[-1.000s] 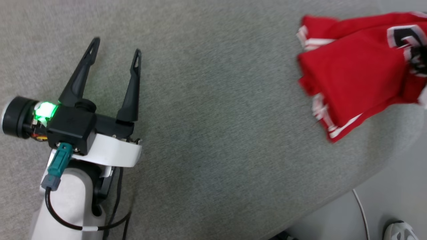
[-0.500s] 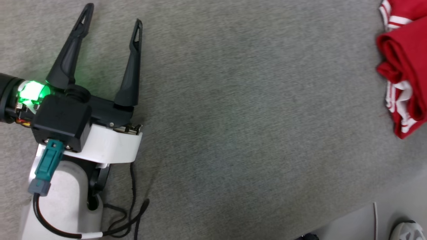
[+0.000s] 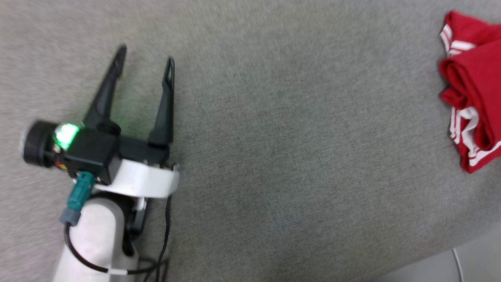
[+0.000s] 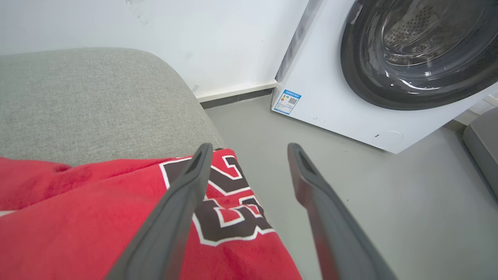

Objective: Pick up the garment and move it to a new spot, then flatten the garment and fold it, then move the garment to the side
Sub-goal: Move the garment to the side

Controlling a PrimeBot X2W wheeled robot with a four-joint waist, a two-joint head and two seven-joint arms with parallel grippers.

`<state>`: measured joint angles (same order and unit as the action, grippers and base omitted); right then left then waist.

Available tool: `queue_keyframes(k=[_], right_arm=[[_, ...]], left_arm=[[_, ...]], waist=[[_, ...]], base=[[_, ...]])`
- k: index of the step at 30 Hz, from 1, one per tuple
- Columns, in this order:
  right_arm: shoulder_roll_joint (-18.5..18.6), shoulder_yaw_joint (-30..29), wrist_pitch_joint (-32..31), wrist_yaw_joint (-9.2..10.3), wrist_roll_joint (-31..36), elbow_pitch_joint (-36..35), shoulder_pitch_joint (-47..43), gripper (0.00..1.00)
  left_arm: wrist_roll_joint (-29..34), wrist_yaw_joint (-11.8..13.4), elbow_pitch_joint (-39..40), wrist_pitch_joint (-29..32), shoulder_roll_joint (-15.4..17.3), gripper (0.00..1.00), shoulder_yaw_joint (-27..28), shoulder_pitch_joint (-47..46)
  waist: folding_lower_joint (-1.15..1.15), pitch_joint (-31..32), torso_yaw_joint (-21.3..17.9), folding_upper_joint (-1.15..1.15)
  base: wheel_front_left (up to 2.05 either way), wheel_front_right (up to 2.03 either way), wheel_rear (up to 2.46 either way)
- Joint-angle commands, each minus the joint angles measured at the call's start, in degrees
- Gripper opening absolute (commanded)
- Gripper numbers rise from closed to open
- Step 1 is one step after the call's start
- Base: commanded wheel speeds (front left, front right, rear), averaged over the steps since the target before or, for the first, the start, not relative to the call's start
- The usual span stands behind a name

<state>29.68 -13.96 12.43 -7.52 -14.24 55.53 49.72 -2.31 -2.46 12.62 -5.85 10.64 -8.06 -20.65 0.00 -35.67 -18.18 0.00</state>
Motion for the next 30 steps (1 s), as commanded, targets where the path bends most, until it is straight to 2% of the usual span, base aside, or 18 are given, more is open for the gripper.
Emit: queue_keyframes(k=[1, 9, 18, 22, 30], right_arm=[[-0.55, 0.10, 0.68, 0.07, 0.60, -0.65, -1.74, 1.00], [-5.93, -2.78, 2.67, 0.08, 2.70, -11.72, -12.06, 1.00], [-16.54, -4.84, 2.68, 0.07, 5.23, -30.03, -27.77, 1.00], [-20.84, -3.54, 0.72, 0.07, 6.02, -37.23, -33.51, 1.00], [-24.90, 0.64, -4.19, 0.07, 7.51, -50.33, -42.37, 1.00]], left_arm=[[-0.29, 0.49, -0.79, -0.66, -0.08, 1.00, 0.25, 1.35], [-2.99, 1.71, -8.69, -5.45, -2.10, 1.00, 0.65, 5.63], [-5.42, 3.06, -15.88, -8.30, -4.13, 1.00, 1.31, 8.77], [-6.27, 3.41, -18.36, -8.99, -4.78, 1.00, 1.80, 9.70], [-7.62, 3.73, -21.78, -9.40, -5.53, 1.00, 3.58, 11.36]], waist=[[0.00, 3.56, 1.57, 0.00], [0.00, 10.98, 4.85, 0.00], [0.00, 17.62, 9.24, 0.00], [0.00, 19.90, 11.51, 0.00], [0.00, 24.85, 16.47, 0.00]], base=[[0.00, 0.00, 0.00], [0.00, 0.00, 0.00], [0.00, 0.00, 0.00], [0.00, 0.00, 0.00], [0.00, 0.00, 0.00]])
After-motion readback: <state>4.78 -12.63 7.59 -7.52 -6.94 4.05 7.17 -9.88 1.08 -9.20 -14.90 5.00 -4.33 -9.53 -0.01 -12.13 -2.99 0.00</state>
